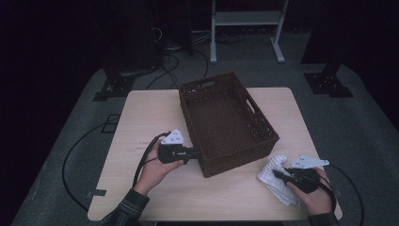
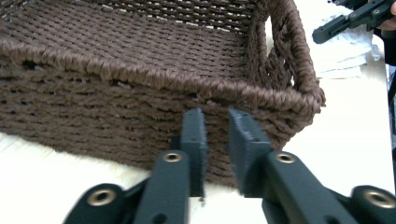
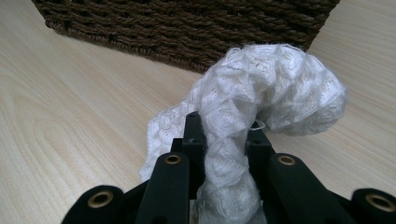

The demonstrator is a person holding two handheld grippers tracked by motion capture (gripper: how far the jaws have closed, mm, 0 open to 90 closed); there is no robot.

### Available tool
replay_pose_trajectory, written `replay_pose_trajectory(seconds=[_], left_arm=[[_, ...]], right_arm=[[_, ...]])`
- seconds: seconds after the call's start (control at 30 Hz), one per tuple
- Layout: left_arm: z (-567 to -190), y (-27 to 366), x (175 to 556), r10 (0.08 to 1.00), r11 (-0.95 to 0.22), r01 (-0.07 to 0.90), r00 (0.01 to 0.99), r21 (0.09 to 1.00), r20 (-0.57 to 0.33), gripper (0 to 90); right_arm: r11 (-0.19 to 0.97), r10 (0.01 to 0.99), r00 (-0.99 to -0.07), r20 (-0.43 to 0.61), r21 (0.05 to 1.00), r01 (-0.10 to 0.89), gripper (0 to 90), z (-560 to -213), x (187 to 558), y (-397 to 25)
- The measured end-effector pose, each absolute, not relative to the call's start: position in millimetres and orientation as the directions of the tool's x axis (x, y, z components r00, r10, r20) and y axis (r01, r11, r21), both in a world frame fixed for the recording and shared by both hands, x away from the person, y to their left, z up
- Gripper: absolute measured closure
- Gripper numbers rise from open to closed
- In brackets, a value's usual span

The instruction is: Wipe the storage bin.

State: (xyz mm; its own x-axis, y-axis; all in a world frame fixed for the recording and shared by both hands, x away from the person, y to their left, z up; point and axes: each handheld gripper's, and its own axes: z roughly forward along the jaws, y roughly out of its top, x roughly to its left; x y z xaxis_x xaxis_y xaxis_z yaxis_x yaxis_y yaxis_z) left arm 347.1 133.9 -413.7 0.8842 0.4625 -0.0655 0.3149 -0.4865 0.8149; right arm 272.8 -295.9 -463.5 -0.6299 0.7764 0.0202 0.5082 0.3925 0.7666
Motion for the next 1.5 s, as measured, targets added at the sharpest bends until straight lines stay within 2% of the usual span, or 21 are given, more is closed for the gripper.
replay_pose_trajectory(seconds=[0.2, 0.23, 0.27, 0.33, 0.67, 1.03, 1.5], left_arm=[[-416, 137, 345, 0.469, -0.486, 0.312, 0.881, 0.816, -0.057, 53.6], [-418, 137, 344, 0.473, -0.480, 0.313, 0.879, 0.819, -0.059, 53.6], [-421, 138, 342, 0.485, -0.486, 0.310, 0.873, 0.817, -0.043, 47.6], [-425, 139, 341, 0.492, -0.492, 0.309, 0.870, 0.814, -0.033, 42.7], [-444, 139, 331, 0.472, -0.508, 0.290, 0.882, 0.811, -0.019, 30.1], [-461, 122, 324, 0.460, -0.561, 0.293, 0.888, 0.774, -0.003, 22.9], [-482, 101, 324, 0.502, -0.569, 0.335, 0.865, 0.751, -0.006, 23.9]], right_arm=[[0.386, 0.783, -0.622, 0.019, 0.768, 0.510, 75.7, -463, 271, -298], [0.386, 0.783, -0.622, 0.019, 0.768, 0.510, 75.7, -463, 271, -298], [0.385, 0.784, -0.620, 0.019, 0.769, 0.510, 75.6, -463, 271, -299], [0.386, 0.783, -0.622, 0.019, 0.769, 0.510, 75.6, -464, 272, -298], [0.386, 0.784, -0.621, 0.018, 0.768, 0.511, 75.5, -464, 271, -299], [0.388, 0.784, -0.621, 0.020, 0.766, 0.514, 75.5, -464, 271, -298], [0.393, 0.782, -0.623, 0.017, 0.762, 0.514, 75.4, -465, 272, -296]])
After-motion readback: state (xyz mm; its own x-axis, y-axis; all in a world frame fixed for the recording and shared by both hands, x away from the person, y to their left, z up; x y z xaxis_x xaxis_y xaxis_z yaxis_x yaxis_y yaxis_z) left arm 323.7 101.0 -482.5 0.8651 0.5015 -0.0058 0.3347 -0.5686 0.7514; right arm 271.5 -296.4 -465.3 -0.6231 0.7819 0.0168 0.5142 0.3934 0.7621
